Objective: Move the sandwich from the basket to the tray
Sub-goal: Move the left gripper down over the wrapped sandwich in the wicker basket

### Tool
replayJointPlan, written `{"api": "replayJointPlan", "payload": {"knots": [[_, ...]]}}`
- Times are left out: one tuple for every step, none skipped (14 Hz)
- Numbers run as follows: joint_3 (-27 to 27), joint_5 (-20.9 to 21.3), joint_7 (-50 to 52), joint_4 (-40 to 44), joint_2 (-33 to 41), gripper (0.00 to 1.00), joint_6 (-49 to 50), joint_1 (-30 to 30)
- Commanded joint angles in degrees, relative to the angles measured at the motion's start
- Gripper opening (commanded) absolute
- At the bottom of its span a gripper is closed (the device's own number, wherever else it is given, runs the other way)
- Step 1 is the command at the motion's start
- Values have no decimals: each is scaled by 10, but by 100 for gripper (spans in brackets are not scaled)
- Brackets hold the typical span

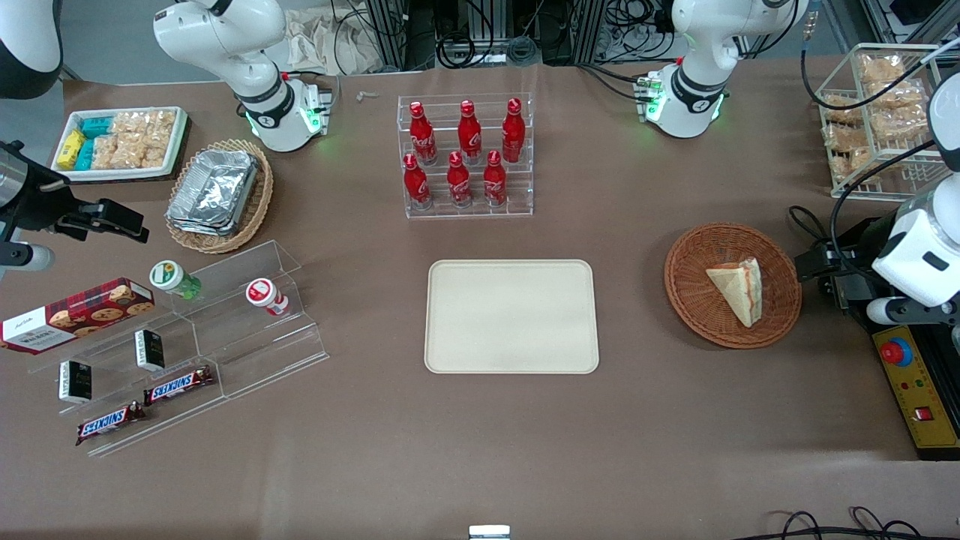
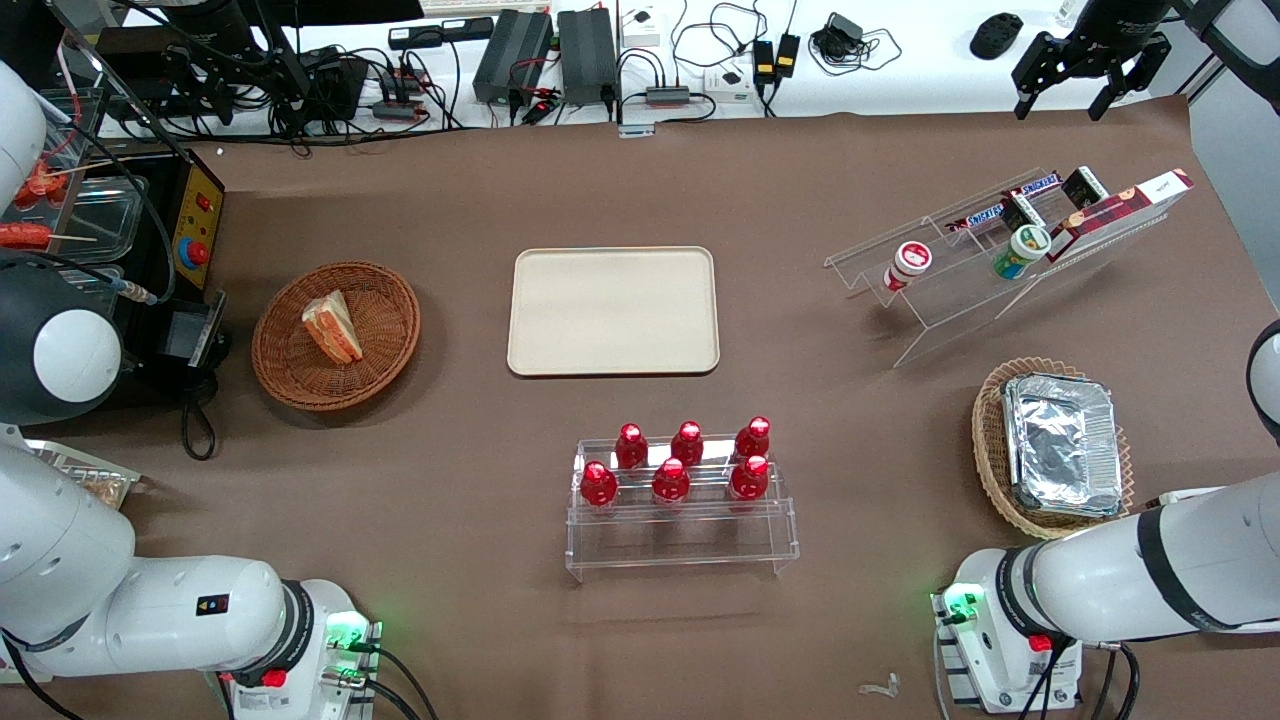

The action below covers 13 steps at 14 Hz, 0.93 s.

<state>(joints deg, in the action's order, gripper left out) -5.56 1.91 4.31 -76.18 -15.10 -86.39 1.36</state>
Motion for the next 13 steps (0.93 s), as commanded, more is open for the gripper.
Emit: {"api": "replayJointPlan", "payload": {"knots": [[-1,0,2,10,-4,100,0,0],[-1,-1,0,13,-5,100,1,2],[-2,0,-2,12,-5,100,0,0],[-2,0,-4,12,-4,100,1,0],[-1,-5,-7,12,-4,100,1,2],[-1,-4,-7,12,-3,100,1,2],[-1,1,-10,12,-3,100,1,2],[-1,2,-8,12,-3,100,1,2],[-1,0,-8,9,0,100,5,2],[-1,2,-6,11,2,100,9,8],[-1,3,-5,9,2,100,17,12],[-1,2,2,7,-1,100,49,12],[-1,18,-1,4,-5,100,75,11]]}}
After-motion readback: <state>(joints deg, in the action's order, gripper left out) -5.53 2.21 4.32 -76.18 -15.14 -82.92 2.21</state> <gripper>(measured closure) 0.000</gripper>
